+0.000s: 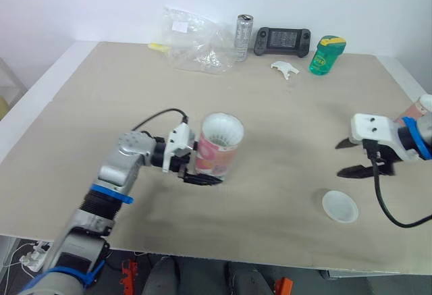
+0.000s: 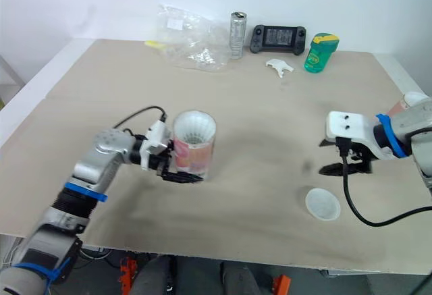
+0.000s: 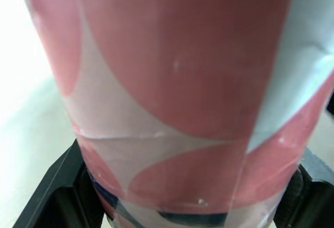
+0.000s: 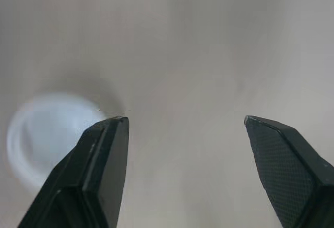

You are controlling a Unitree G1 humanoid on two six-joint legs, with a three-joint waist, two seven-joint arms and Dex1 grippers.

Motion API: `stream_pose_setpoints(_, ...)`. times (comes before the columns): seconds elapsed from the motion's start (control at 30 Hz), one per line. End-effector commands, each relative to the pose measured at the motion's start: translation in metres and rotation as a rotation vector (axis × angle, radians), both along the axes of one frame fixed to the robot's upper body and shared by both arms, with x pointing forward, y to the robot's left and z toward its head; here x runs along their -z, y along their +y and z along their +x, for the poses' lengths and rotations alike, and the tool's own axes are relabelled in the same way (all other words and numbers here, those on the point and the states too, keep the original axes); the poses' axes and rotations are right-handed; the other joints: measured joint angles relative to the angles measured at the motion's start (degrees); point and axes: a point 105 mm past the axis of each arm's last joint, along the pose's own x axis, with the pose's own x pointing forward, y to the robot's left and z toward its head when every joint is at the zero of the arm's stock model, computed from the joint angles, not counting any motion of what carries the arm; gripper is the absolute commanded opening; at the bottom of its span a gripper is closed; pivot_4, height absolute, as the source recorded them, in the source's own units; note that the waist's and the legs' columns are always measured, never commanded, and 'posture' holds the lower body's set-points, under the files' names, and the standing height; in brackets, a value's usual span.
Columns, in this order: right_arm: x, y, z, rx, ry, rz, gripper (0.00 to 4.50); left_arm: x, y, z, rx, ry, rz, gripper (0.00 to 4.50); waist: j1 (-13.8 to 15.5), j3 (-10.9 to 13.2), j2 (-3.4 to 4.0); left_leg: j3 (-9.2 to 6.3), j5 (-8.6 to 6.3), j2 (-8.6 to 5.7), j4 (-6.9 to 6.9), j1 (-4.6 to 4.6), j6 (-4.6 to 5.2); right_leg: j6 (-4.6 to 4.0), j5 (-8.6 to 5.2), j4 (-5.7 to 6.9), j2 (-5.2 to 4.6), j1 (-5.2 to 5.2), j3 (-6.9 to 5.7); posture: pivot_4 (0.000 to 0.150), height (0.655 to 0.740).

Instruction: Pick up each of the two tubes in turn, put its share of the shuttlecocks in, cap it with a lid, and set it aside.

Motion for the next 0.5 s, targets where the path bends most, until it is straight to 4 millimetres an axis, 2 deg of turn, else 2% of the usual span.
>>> stream_pose_setpoints(0.03,0.006,-0.001,-0.008,-0.023,0.071,-0.018,3.81,0.009,-0.005,-0.001,0.001,0.014,0.007,3.62,0.0,0.0,0.0,-0.01,0.01,0.0,0.0,0.01,-0.01,0.0,0.02,0.0,0.01,0.0,0.0,0.15,0.7394)
stream_pose_setpoints(0.17,0.023,-0.001,-0.015,-0.024,0.132,-0.029,3.81,0.021,-0.004,0.004,-0.04,0.042,0.014,3.62,0.0,0.0,0.03,-0.03,0.02,-0.01,-0.01,0.1,-0.03,0.0,0.04,0.02,0.02,0.05,0.01,0.15,0.7394)
stream_pose_setpoints(0.33,0.039,0.002,-0.01,-0.001,0.144,-0.024,3.81,0.036,0.004,0.006,-0.08,0.073,0.034,3.62,0.0,0.0,0.03,-0.03,0.03,-0.07,0.01,0.09,-0.05,0.05,0.04,0.01,-0.04,0.09,0.03,0.15,0.7394)
stream_pose_setpoints(0.5,0.052,0.006,-0.007,-0.012,0.152,-0.047,3.81,0.039,0.009,0.007,-0.091,0.081,0.035,3.62,0.0,0.0,0.03,-0.04,0.04,-0.08,0.03,0.1,-0.06,0.07,0.06,0.01,-0.03,0.09,0.02,0.15,0.7394)
